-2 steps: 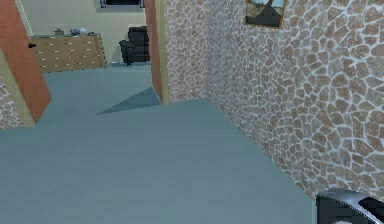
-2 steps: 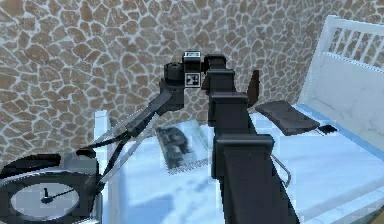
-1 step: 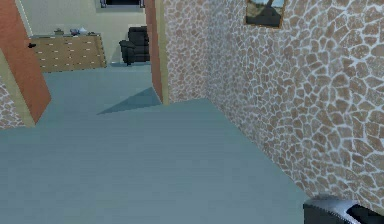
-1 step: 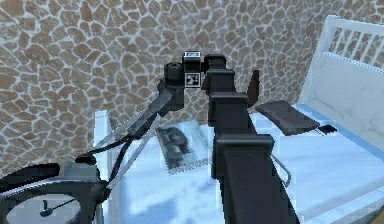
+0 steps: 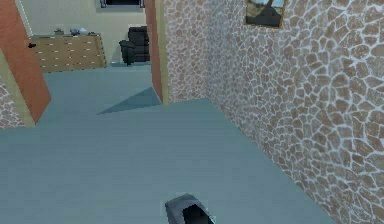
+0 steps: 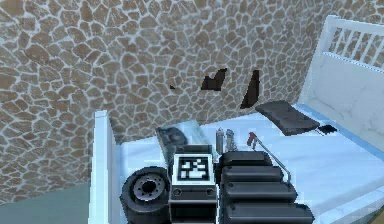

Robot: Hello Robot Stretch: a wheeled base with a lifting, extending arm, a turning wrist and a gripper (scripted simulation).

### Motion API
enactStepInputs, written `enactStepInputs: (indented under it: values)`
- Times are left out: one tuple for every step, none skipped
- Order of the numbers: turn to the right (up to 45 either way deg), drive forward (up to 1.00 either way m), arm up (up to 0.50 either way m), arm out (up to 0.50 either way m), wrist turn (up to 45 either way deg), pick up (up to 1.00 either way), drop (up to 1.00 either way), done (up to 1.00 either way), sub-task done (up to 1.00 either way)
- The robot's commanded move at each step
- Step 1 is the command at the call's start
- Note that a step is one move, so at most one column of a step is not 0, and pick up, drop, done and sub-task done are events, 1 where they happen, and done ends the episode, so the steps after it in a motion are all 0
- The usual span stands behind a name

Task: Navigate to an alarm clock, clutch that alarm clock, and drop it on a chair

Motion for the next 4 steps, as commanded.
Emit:
enactStepInputs:
  values:
    - [-45.0, 0.0, 0.0, 0.0, 0.0, 0.0, 0.0, 0.0, 0.0]
    - [-45.0, 0.0, 0.0, 0.0, 0.0, 0.0, 0.0, 0.0, 0.0]
    - [-39.0, 0.0, 0.0, 0.0, 0.0, 0.0, 0.0, 0.0, 0.0]
    - [0.0, 1.0, 0.0, 0.0, 0.0, 0.0, 0.0, 0.0, 0.0]
